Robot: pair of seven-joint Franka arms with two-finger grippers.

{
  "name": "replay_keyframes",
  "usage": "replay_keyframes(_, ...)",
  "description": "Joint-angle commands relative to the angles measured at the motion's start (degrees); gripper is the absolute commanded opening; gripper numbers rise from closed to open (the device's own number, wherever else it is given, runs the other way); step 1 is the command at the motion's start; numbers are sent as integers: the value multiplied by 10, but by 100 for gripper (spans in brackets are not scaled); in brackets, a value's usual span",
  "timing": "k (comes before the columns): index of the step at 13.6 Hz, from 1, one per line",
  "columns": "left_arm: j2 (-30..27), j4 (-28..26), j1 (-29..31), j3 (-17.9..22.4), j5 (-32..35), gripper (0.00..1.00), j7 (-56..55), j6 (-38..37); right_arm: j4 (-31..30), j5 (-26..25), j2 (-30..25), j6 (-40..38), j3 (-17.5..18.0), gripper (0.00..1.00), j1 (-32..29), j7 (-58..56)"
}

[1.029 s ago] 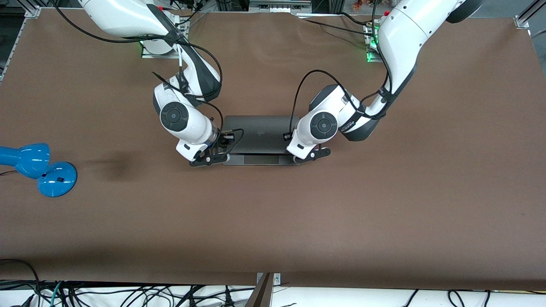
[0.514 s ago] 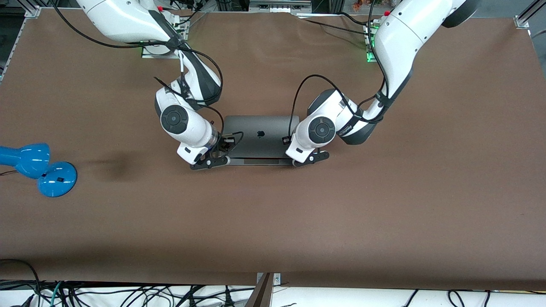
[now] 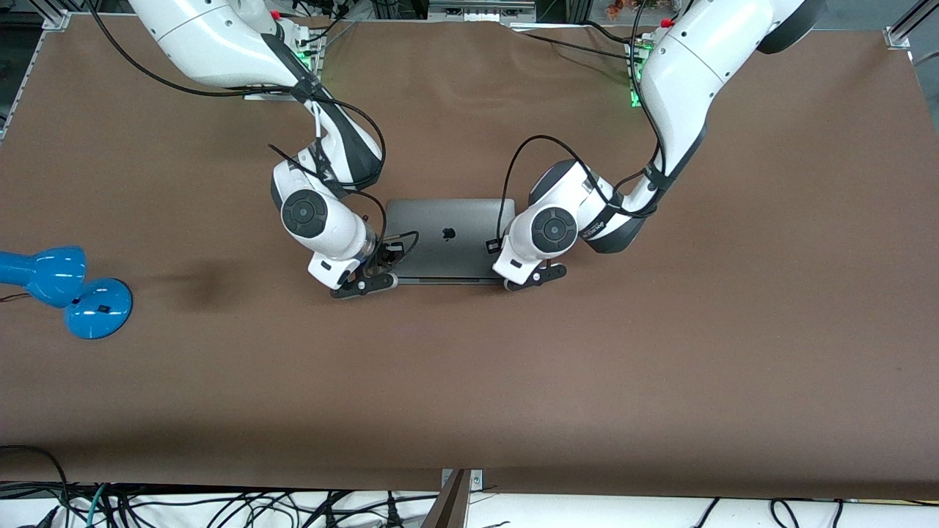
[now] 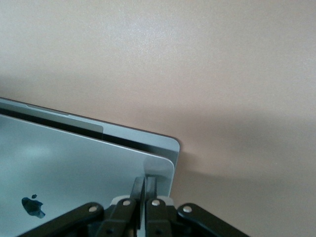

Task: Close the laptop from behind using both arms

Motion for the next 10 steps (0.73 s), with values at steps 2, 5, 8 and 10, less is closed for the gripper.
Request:
replay_keyframes(2,15,18,-11,7,21,0,-14,11,5,-28,19,31,1,6,-1,-8)
replay_keyframes(5,19,18,-13,7,21,0,-14,11,6,-41,27,42,-2,2,1,-8)
replay_keyframes(8,21,18,-15,9,21,0,-14,20,6,-48,34,53,-2,0,2,-8)
replay_keyframes(10,24,18,-15,9,21,0,-14,22,6,-50,37,61,-2,0,3,-8)
